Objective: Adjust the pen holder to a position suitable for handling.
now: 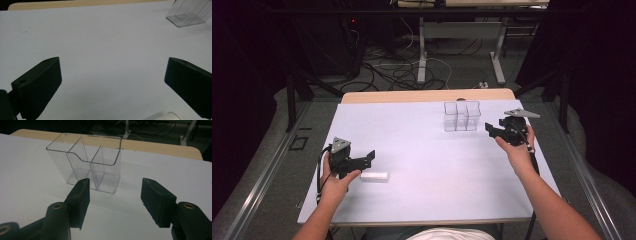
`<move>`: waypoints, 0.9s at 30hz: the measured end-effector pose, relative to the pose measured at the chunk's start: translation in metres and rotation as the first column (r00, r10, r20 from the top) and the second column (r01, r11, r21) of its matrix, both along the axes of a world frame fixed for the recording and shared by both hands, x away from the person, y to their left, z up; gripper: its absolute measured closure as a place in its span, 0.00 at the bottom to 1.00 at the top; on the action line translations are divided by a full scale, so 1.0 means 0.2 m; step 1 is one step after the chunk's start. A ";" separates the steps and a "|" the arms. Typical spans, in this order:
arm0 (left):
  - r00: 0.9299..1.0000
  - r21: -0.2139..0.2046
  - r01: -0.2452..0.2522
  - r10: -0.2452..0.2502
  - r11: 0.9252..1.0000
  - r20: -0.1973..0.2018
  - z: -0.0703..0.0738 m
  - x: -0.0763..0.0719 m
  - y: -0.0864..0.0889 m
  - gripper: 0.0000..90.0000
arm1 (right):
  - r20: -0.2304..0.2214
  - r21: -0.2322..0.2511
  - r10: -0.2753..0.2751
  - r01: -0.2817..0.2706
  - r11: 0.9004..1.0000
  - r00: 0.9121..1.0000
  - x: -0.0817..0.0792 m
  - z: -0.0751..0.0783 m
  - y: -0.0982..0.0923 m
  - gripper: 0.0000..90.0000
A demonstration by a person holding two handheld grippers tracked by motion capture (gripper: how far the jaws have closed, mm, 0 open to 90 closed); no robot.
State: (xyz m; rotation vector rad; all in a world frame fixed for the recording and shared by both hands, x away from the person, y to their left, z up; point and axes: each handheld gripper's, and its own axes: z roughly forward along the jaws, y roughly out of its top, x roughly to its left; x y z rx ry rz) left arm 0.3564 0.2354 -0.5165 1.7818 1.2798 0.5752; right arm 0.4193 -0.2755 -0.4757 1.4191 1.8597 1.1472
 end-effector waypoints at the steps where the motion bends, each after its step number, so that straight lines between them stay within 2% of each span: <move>1: 1.000 -0.003 -0.002 0.002 1.000 -0.002 0.00 0.00 0.00 0.01 | 0.005 -0.020 0.012 -0.012 1.000 1.000 0.03 0.02 0.00 0.43; 6: 1.000 -0.001 -0.006 0.006 1.000 -0.003 0.00 0.00 0.00 0.01 | -0.006 -0.057 0.019 -0.019 0.998 1.000 0.07 0.05 0.00 0.44; 7: 1.000 -0.005 -0.008 0.008 1.000 -0.005 0.00 0.00 0.00 0.01 | -0.031 -0.043 0.039 -0.040 0.998 0.999 0.10 0.07 0.00 0.50; 9: 1.000 -0.009 -0.011 0.011 1.000 -0.008 -0.01 0.00 0.00 0.01 | -0.039 -0.013 0.058 -0.058 0.998 0.998 0.14 0.08 0.00 0.55; 11: 1.000 -0.006 -0.012 0.012 1.000 -0.008 -0.01 0.01 0.01 0.01 | -0.044 -0.013 0.066 -0.067 0.998 0.997 0.16 0.09 0.01 0.57; 13: 1.000 -0.004 -0.012 0.012 1.000 -0.008 -0.01 0.01 0.01 0.01 | -0.048 -0.018 0.070 -0.071 0.997 0.996 0.18 0.10 0.01 0.58; 15: 1.000 -0.015 -0.018 0.018 1.000 -0.012 -0.01 0.01 0.01 0.01 | -0.053 -0.042 0.077 -0.080 0.996 0.996 0.22 0.12 0.03 0.60; 21: 1.000 -0.011 -0.019 0.019 1.000 -0.015 -0.01 0.01 0.02 0.01 | -0.071 -0.095 0.092 -0.099 0.991 0.993 0.31 0.16 0.06 0.68; 24: 1.000 -0.008 -0.019 0.019 1.000 -0.016 -0.01 0.01 0.02 0.02 | -0.080 -0.100 0.086 -0.094 0.991 0.993 0.35 0.17 0.07 0.70; 27: 1.000 -0.016 -0.024 0.024 1.000 -0.020 -0.02 0.01 0.02 0.02 | -0.082 -0.084 0.073 -0.080 0.993 0.994 0.38 0.16 0.07 0.73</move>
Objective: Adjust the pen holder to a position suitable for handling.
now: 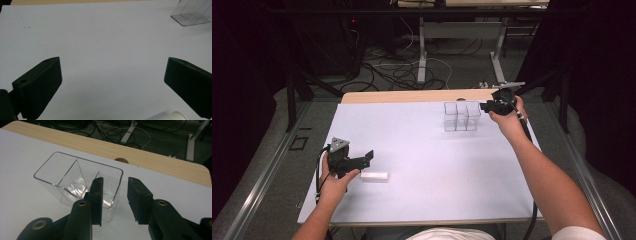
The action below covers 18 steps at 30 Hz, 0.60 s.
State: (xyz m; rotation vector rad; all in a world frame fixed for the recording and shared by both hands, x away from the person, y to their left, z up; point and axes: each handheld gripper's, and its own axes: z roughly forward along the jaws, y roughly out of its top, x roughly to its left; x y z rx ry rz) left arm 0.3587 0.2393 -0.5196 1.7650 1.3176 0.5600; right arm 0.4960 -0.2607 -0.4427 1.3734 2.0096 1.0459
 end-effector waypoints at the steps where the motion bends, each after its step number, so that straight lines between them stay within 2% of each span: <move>1: 1.000 0.000 -0.002 0.002 1.000 -0.002 0.00 0.00 0.00 0.02 | -0.003 0.006 -0.007 0.007 1.000 1.000 0.01 -0.01 0.00 0.75; 4: 1.000 0.005 -0.003 0.003 1.000 -0.004 0.00 0.00 0.01 0.02 | 0.001 -0.008 -0.014 0.014 1.000 1.000 0.04 -0.03 -0.01 0.80; 10: 1.000 0.005 -0.009 0.009 1.000 -0.009 0.00 0.00 0.01 0.02 | -0.029 -0.036 -0.022 0.021 0.999 0.999 0.10 -0.09 -0.01 0.87; 18: 1.000 0.003 -0.018 0.018 1.000 -0.010 -0.01 0.01 0.03 0.02 | -0.051 -0.023 -0.036 0.035 0.999 0.998 0.15 -0.16 0.00 0.98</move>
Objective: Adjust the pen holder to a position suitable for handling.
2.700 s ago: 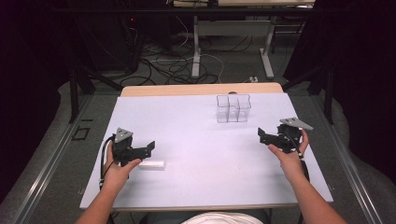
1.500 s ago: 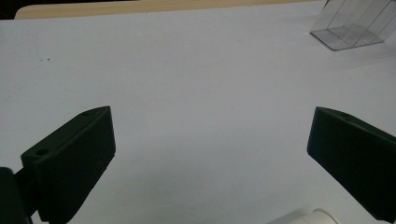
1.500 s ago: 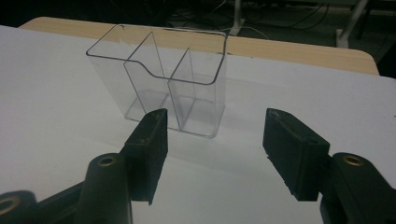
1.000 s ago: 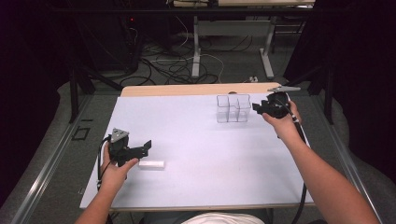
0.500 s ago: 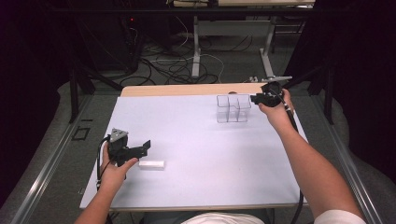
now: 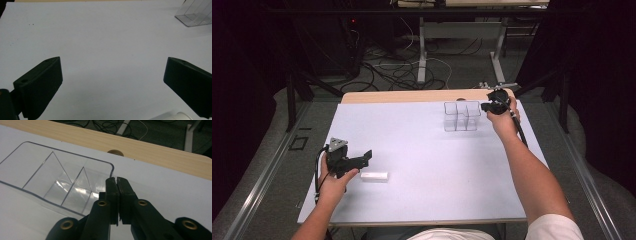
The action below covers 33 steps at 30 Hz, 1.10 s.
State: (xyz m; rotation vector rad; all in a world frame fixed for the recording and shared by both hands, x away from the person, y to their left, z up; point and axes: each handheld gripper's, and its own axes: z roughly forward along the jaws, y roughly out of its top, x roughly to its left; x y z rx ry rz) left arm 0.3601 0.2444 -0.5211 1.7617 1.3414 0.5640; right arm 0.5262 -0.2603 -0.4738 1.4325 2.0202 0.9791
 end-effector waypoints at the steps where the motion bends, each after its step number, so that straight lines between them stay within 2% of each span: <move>1: 1.000 -0.002 -0.003 0.003 1.000 -0.001 0.00 0.00 0.00 0.02 | 0.008 -0.007 -0.012 0.012 1.000 1.000 0.01 -0.01 0.00 1.00; 6: 1.000 -0.004 -0.003 0.002 1.000 -0.002 0.00 0.00 0.00 0.02 | -0.008 0.002 -0.049 0.049 0.999 0.999 0.04 -0.04 0.00 1.00; 12: 1.000 -0.006 -0.006 0.006 1.000 -0.002 0.00 0.00 0.00 0.03 | -0.005 0.007 -0.073 0.073 0.997 0.997 0.06 -0.06 -0.01 1.00; 15: 1.000 -0.006 -0.008 0.008 1.000 -0.001 0.00 0.00 0.00 0.03 | -0.023 0.013 -0.088 0.089 0.996 0.996 0.06 -0.08 0.00 1.00; 20: 1.000 -0.007 -0.007 0.007 1.000 -0.001 0.00 0.00 0.00 0.03 | -0.045 0.028 -0.083 0.085 0.996 0.996 0.07 -0.10 0.03 1.00; 25: 1.000 -0.004 -0.008 0.008 1.000 -0.001 0.00 0.00 0.00 0.03 | -0.038 0.022 -0.107 0.108 0.994 0.993 0.05 -0.10 0.05 1.00; 29: 1.000 -0.005 -0.008 0.008 1.000 -0.002 0.00 0.00 0.00 0.03 | -0.014 0.019 -0.100 0.100 0.995 0.995 0.05 -0.11 0.04 1.00; 33: 1.000 -0.005 -0.008 0.008 1.000 -0.002 0.00 0.00 0.00 0.03 | -0.023 0.035 -0.083 0.084 0.996 0.996 0.05 -0.11 0.05 1.00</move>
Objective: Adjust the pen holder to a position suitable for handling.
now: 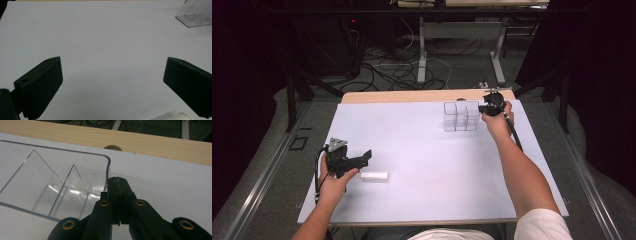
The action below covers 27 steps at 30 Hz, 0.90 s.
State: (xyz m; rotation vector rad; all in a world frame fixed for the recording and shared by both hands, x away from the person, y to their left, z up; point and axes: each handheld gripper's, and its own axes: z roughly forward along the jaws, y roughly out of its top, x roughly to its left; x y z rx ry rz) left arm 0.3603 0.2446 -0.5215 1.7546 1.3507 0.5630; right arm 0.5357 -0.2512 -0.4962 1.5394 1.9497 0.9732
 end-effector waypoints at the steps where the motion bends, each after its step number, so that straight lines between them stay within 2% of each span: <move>1: 1.000 0.000 0.000 0.000 1.000 -0.001 0.00 0.00 0.00 0.03 | 0.002 -0.002 0.014 -0.014 1.000 1.000 0.00 0.00 0.01 1.00; 5: 1.000 0.000 -0.001 0.001 1.000 -0.002 0.00 0.00 0.00 0.03 | 0.016 -0.039 0.044 -0.044 0.998 0.999 -0.01 0.00 0.05 1.00; 8: 1.000 0.001 0.000 0.000 1.000 -0.002 0.00 0.00 0.00 0.03 | 0.027 -0.034 0.069 -0.068 0.997 0.997 -0.02 -0.01 0.10 1.00; 15: 1.000 0.002 0.008 -0.008 1.000 -0.010 0.00 0.00 0.00 0.03 | 0.030 -0.020 0.079 -0.078 0.997 0.996 -0.04 -0.01 0.15 1.00; 20: 1.000 0.004 0.007 -0.007 1.000 -0.007 0.00 0.00 0.00 0.03 | 0.037 -0.013 0.107 -0.107 0.994 0.994 -0.05 -0.02 0.20 1.00; 27: 1.000 0.001 0.006 -0.006 1.000 -0.009 0.00 0.00 -0.01 0.03 | 0.040 0.024 0.112 -0.113 0.993 0.993 -0.06 -0.03 0.27 1.00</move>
